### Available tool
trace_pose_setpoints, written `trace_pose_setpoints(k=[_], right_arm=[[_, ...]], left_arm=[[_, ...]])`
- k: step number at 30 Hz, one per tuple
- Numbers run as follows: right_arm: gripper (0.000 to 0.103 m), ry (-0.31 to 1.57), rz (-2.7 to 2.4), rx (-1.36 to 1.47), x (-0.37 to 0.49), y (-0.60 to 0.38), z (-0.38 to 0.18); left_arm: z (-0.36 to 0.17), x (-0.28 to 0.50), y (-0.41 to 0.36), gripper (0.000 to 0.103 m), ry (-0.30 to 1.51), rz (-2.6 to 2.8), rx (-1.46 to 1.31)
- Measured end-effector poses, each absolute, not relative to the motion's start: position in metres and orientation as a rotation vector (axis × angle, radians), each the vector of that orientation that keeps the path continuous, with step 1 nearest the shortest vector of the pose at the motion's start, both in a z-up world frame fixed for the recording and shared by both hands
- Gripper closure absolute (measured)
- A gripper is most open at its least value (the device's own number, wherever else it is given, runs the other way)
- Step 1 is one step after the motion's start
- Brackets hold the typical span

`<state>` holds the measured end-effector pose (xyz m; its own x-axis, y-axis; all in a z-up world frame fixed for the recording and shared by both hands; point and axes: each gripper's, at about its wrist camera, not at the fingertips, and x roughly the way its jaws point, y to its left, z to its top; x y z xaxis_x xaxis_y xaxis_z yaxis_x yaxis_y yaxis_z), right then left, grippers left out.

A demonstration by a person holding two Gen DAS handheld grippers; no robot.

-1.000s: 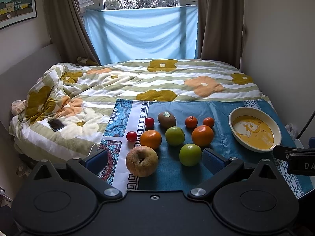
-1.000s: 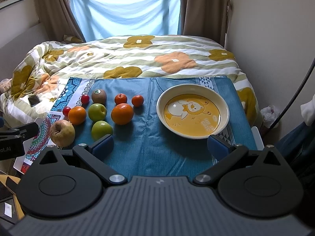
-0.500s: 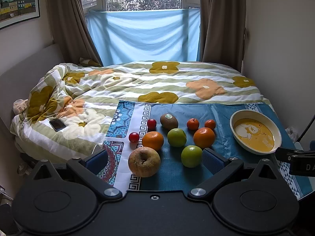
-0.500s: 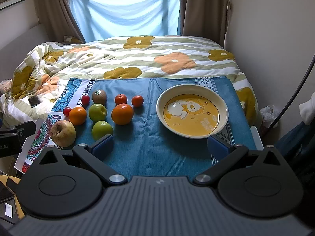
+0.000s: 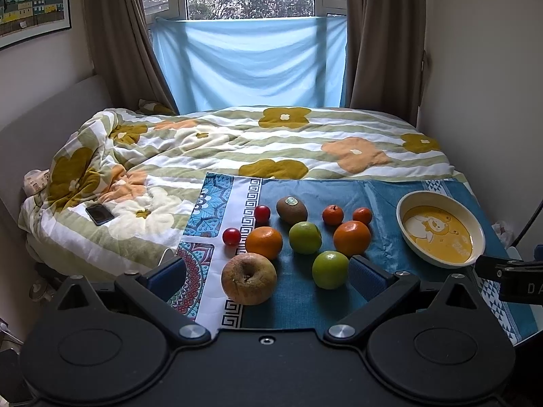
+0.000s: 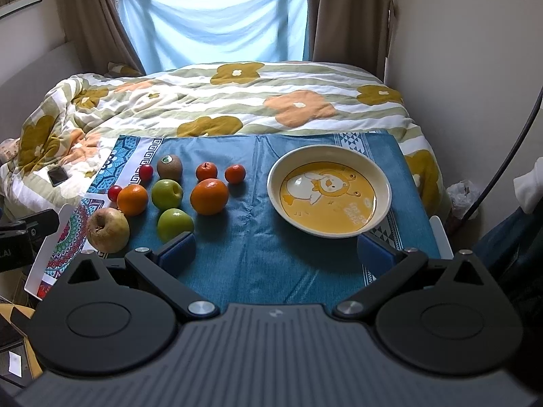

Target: Organize fruits

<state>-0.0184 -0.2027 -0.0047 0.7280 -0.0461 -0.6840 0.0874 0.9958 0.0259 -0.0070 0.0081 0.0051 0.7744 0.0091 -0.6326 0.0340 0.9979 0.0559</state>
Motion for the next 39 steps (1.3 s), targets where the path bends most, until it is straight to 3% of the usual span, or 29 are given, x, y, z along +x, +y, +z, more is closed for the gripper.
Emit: trace_pose_setpoints(k=[39], right_arm=[[0.0, 0.808, -0.061, 0.057, 0.002, -0.194, -0.021]], left_arm=[[-0.013, 0.01, 0.032, 0.0, 0.732, -0.024, 0.051]])
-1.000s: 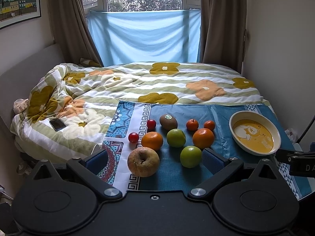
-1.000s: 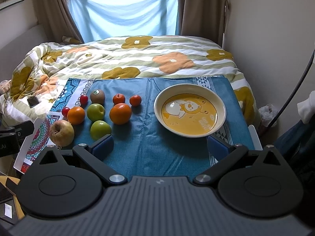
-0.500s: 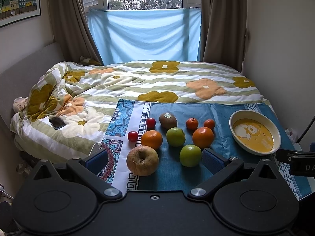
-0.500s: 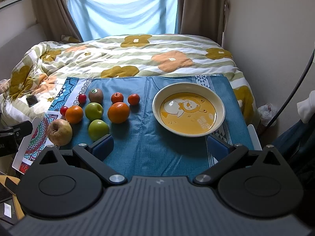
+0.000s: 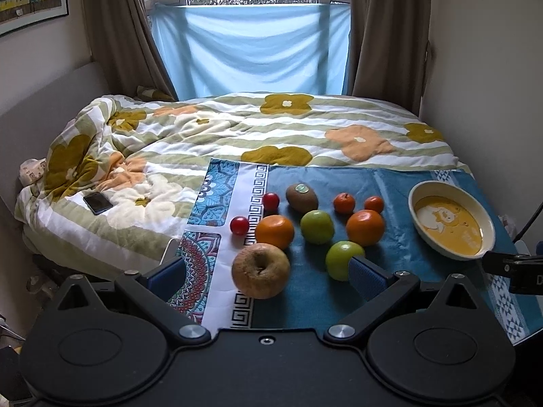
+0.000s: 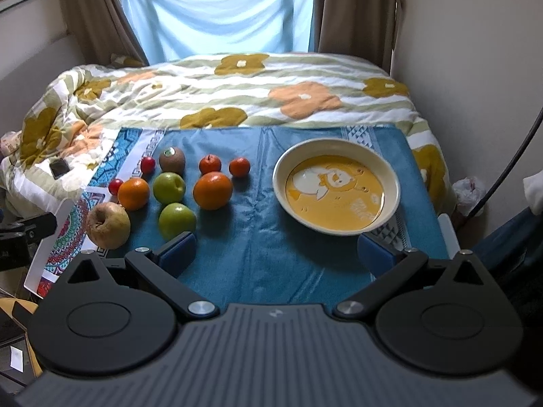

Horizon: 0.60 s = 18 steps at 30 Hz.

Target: Organize fruits

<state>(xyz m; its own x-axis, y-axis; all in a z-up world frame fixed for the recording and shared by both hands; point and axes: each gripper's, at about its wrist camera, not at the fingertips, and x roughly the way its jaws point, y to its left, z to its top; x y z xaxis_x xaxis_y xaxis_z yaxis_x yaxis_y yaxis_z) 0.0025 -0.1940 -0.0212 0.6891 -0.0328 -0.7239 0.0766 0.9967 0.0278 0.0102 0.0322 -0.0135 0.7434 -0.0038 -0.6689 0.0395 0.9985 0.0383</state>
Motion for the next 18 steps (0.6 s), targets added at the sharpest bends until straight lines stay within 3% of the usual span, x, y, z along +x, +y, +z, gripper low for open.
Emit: trace_pose_setpoints(k=[18], right_arm=[[0.0, 0.908, -0.006, 0.107, 0.092, -0.134, -0.095]], left_arm=[[-0.105, 0.074, 0.062, 0.002, 0.861, -0.158, 0.163]])
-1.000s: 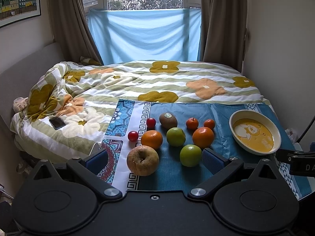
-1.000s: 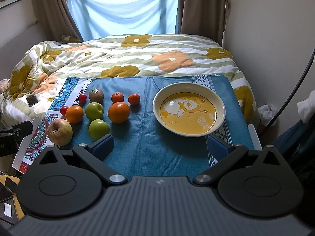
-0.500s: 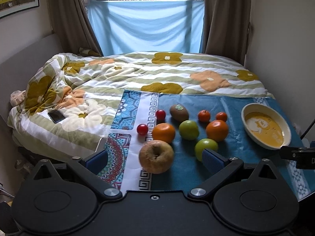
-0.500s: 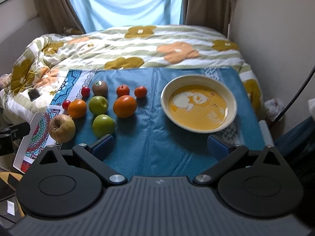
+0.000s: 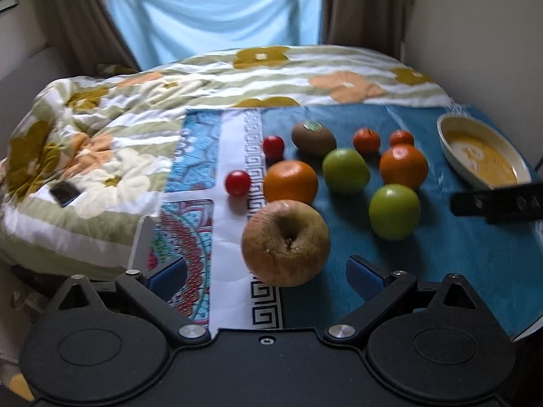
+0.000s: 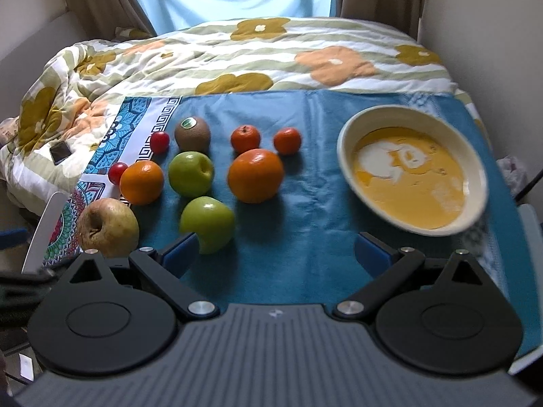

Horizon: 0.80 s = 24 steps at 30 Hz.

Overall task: Organize fruits
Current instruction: 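Grasp the large russet apple with the left tool while the right tool grasps a green apple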

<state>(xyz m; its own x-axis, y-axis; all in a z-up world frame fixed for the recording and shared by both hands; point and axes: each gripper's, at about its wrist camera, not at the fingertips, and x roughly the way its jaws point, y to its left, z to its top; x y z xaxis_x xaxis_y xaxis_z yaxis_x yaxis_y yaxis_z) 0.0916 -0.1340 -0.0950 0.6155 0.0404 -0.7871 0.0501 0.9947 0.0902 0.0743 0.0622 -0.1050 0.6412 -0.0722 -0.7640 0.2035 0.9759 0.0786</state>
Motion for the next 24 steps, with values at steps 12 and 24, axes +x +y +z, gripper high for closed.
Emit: trace_pose_setpoints(k=[12, 24], right_arm=[[0.005, 0.967, 0.06, 0.187, 0.127, -0.107, -0.129], [0.018, 0.991, 0.098, 0.2, 0.141, -0.096, -0.147]], left_arm=[[-0.14, 0.108, 0.047, 0.008, 0.851, -0.231, 0.285], [-0.148, 0.118, 0.048, 0.024, 0.867, -0.242, 0.234]])
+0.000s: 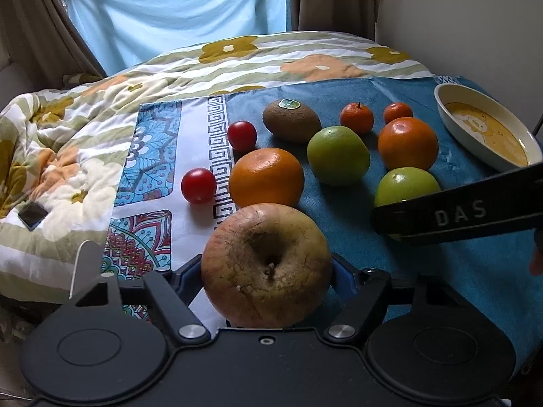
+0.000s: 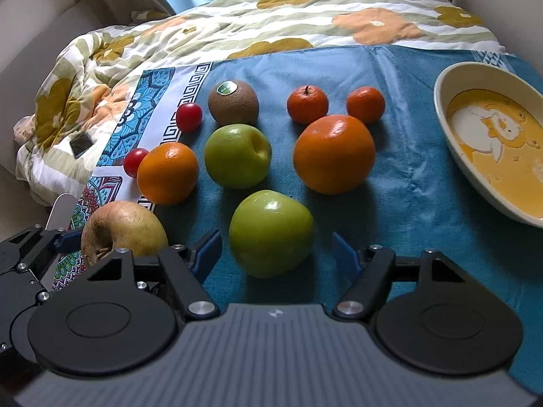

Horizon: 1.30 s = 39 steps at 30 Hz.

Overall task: Organize fruits
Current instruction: 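Grasp the large russet apple with the left tool while the right tool grasps a green apple, then lift both held apples and carry them over the cream bowl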

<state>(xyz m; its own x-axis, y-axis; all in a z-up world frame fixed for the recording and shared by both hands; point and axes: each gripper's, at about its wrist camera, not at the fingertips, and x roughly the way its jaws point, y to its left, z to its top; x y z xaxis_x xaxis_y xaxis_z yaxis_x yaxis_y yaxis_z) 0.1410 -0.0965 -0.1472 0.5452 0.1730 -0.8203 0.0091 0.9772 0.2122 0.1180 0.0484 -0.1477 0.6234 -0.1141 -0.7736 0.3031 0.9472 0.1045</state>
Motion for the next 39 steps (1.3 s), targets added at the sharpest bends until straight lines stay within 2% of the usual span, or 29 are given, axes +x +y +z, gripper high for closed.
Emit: trace_pose_setpoints(k=[9, 12, 14, 26, 39], right_arm=[[0.022, 0.98, 0.1, 0.202, 0.145, -0.095, -0.148], [0.025, 0.98, 0.1, 0.188, 0.147, -0.093, -0.148], [0.032, 0.985, 0.101, 0.174, 0.149, -0.092, -0.149], [0.033, 0.943, 0.113, 0.164, 0.129, -0.103, -0.126], [0.033, 0.886, 0.098, 0.17, 0.082, -0.174, -0.078]], left_arm=[[-0.147, 0.112, 0.053, 0.024, 0.871, -0.24, 0.227], [-0.147, 0.108, 0.056, 0.024, 0.874, -0.232, 0.224], [-0.147, 0.105, 0.058, 0.024, 0.876, -0.227, 0.219], [-0.11, 0.075, 0.063, 0.024, 0.818, -0.186, 0.197], [-0.058, 0.056, 0.01, 0.024, 0.736, -0.19, 0.211]])
